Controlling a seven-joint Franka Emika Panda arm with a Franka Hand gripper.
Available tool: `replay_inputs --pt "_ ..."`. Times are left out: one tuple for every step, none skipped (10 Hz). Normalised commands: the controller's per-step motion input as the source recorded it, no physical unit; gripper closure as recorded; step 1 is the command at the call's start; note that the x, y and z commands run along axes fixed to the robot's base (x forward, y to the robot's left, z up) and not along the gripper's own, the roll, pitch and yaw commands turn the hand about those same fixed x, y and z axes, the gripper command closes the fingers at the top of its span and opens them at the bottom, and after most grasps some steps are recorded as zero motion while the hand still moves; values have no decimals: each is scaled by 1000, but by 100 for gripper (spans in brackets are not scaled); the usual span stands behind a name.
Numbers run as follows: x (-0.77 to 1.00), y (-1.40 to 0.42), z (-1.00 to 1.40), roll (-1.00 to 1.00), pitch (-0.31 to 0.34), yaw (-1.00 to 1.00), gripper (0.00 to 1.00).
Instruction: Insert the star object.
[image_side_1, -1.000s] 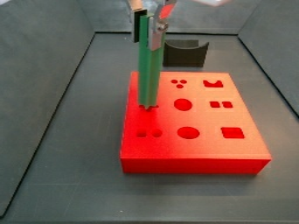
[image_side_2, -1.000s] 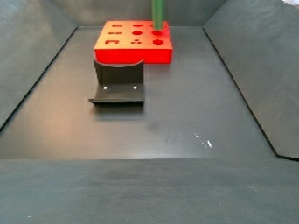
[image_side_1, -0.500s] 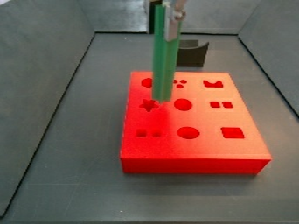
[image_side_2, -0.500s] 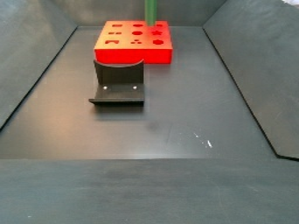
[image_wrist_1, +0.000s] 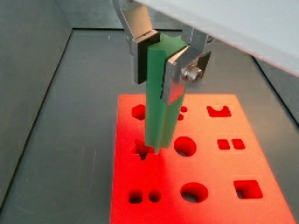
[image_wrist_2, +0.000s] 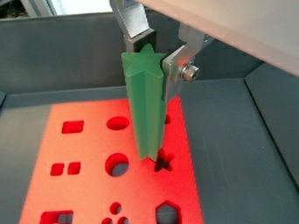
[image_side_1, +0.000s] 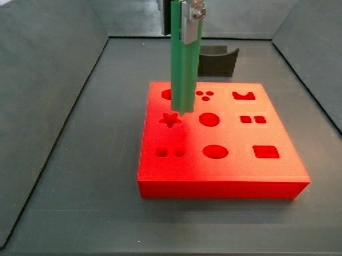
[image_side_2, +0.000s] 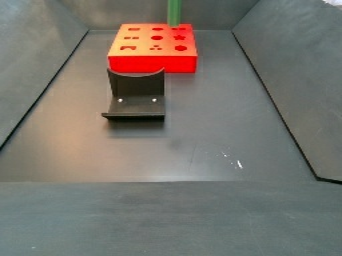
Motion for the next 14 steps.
replay_inputs --pt "0 77 -203 -53 0 0 100" --pt "0 14 -69 -3 0 0 100" --pt "0 63 -174 0 4 0 100" --pt "-237 146 -226 -39 40 3 100" --pt "-163 66 -177 -73 16 269 100" --pt "-26 3 -83 -129 0 260 100" --pt "0 0 -34 -144 0 234 100" --pt "20 0 -69 -124 0 283 100" --pt "0 0 -183 -71 0 266 100" --pt "0 17 -200 -63 -3 246 100" --pt "0 0 -143 -79 -6 209 100" --pt "0 0 -134 -91 -11 189 100" --pt "0 0 -160 -91 -11 157 100" --pt "0 0 -206 -96 -14 114 100"
